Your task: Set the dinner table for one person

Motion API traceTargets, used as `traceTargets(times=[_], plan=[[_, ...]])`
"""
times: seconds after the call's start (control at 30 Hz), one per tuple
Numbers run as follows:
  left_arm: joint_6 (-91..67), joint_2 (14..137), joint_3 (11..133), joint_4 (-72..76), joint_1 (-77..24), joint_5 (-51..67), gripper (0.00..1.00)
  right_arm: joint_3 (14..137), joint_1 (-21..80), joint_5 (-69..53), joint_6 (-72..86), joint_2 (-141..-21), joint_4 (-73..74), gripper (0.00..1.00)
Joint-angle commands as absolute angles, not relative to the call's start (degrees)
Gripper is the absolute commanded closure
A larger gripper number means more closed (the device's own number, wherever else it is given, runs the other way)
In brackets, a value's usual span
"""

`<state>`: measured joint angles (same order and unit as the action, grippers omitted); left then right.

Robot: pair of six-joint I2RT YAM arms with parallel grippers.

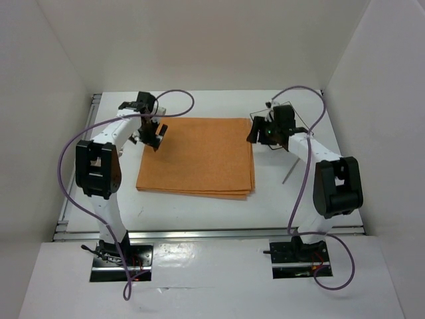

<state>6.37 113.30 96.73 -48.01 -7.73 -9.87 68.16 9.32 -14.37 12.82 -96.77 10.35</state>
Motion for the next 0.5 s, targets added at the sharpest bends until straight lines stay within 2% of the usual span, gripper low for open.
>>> traceTargets(times=[0.0, 0.17, 0.47], plan=[[5.0, 110.2, 89.8, -46.6, -5.5, -5.4, 0.07, 60.0, 8.9, -15.4, 16.5, -93.7, 13.7, 0.33], [5.0, 107.2, 84.7, -46.6, -3.3, -1.8, 0.09, 50.8, 11.1, -18.4, 18.2, -92.5, 10.6, 0.33], [5.5, 101.6, 79.6, -46.6, -1.8, -0.6, 0.07, 46.8, 11.6, -21.9, 21.2, -93.6, 4.8, 0.52]])
